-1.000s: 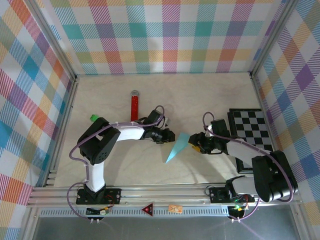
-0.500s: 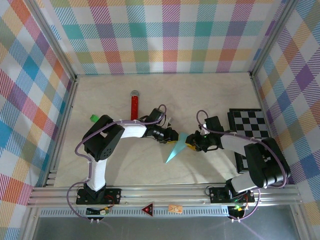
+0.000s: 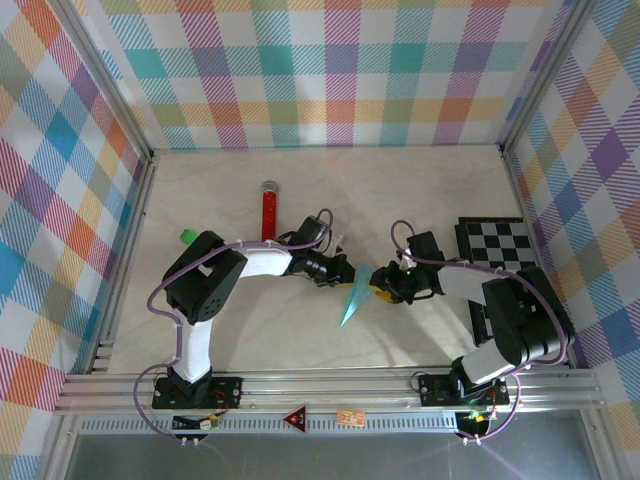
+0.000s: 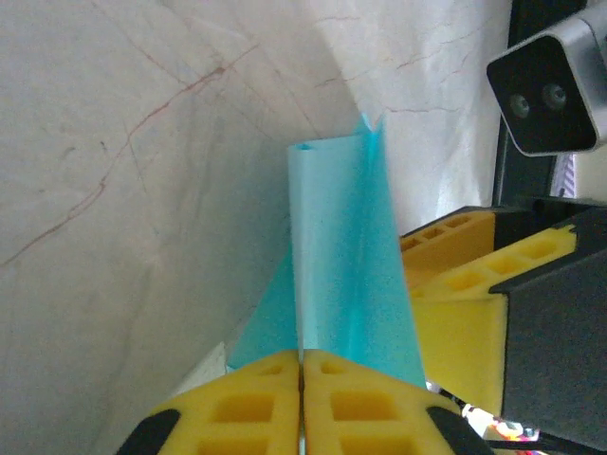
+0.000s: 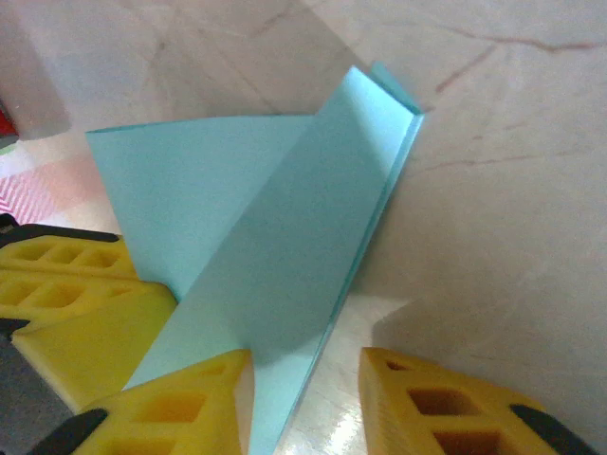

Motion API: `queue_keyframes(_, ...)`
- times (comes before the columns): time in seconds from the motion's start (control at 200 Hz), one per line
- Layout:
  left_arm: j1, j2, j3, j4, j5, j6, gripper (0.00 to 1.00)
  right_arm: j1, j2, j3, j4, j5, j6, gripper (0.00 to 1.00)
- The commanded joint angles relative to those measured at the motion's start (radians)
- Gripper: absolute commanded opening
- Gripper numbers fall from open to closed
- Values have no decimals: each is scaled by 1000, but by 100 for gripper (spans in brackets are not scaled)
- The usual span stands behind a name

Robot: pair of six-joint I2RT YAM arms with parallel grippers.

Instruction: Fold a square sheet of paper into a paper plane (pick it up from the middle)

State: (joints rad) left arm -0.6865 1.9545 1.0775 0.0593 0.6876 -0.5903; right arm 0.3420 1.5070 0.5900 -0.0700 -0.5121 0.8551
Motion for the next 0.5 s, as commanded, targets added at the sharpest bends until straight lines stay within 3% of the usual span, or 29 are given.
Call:
queue_keyframes(0.0, -7, -130, -73, 60, -100, -8, 6, 5, -67, -15, 72, -10, 51, 40)
queue_keyframes(0.14, -10, -238, -146, 63, -284, -22, 2, 25, -132, -17, 108, 5, 89, 47)
queue_keyframes(0.26, -22, -312, -164, -57, -492, -18, 1, 63, -135, 15, 106, 4, 93, 51)
queue_keyframes(0.495, -37, -368, -174, -127, -596, -3, 1, 181, -35, 115, 111, -4, 93, 53)
